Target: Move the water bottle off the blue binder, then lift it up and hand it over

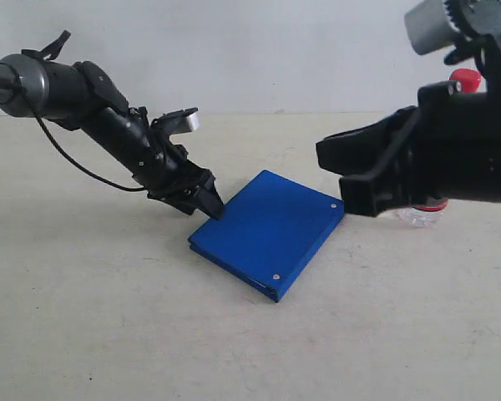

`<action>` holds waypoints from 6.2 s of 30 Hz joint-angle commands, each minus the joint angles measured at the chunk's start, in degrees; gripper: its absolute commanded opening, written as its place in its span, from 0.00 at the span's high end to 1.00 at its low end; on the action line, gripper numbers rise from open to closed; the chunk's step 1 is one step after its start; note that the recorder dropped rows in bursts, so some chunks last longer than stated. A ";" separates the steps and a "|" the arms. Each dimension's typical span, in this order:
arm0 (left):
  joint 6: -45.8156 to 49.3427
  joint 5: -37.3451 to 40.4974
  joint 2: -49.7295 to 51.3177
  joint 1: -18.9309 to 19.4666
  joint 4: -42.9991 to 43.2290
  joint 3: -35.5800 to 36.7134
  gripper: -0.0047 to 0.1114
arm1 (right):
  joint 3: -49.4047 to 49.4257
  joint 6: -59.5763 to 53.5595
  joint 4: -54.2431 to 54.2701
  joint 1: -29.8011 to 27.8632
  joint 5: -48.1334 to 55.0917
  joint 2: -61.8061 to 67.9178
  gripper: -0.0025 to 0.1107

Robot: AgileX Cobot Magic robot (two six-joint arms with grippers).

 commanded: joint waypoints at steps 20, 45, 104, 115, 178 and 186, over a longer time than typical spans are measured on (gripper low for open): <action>11.04 17.04 2.79 -0.73 -22.75 -0.68 0.45 | 10.99 5.06 1.55 2.56 27.92 -3.92 0.98; 8.28 17.04 2.79 -7.53 -20.93 -0.68 0.45 | 7.88 9.82 12.10 1.82 24.97 22.88 0.60; 9.98 17.04 -10.18 -2.69 -16.98 11.13 0.92 | -1.04 2.29 5.17 -21.67 -24.66 40.62 0.35; 12.81 17.04 -17.79 -2.69 -20.08 17.03 0.92 | -1.29 0.65 6.85 -21.67 -20.68 41.32 0.34; 11.53 -19.93 -13.30 -2.69 -14.12 20.09 0.27 | -1.29 -27.20 25.75 -21.56 -49.51 53.79 0.98; 20.22 -24.45 -12.03 -2.69 -19.60 20.09 0.27 | -1.29 -27.31 24.72 -21.56 -49.51 53.79 0.98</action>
